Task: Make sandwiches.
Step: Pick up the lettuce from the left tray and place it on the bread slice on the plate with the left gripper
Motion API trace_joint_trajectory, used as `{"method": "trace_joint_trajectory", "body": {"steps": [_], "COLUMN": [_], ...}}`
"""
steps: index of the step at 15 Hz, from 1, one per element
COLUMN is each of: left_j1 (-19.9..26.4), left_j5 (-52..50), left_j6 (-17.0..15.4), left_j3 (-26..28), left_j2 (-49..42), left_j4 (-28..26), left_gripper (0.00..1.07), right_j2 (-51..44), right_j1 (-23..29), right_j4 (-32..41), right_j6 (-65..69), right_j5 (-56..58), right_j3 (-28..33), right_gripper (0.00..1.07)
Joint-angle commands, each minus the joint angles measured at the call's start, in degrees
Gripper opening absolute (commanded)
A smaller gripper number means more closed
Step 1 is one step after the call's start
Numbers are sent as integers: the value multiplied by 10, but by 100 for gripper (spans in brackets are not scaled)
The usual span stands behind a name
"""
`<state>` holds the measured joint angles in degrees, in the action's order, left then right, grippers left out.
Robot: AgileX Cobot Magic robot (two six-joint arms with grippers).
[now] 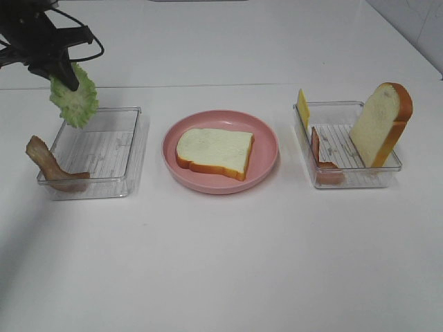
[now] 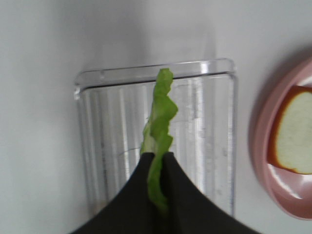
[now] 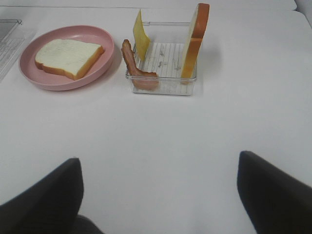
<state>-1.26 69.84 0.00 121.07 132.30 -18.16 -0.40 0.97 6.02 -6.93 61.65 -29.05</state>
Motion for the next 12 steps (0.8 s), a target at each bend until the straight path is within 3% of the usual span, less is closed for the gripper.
{"method": "trace_joint_trajectory", "body": {"steps": [1,3,6,12], "left_j1": [-2,-19,-75,-180], "left_j5": [-11,-30,-78,-142], "left_j6": [26,37,56,60], "left_j3": [-2,-2,-2,-3], "left_j2": [-13,-12,-12,11], "left_j4": [-93,-152,-181,-264], "left_gripper": [0,0,0,0], "right_j2": [-6,-6,-6,-6], "right_j1": [-2,-2,-2,-2], "right_j4": [-1,-1,-1,-1], "right_j6": [-7,-7,-7,-7], "right_j5": [-6,-6,-6,-6], "right_j3": [1,1,1,1], "right_gripper": [81,81,81,81]}}
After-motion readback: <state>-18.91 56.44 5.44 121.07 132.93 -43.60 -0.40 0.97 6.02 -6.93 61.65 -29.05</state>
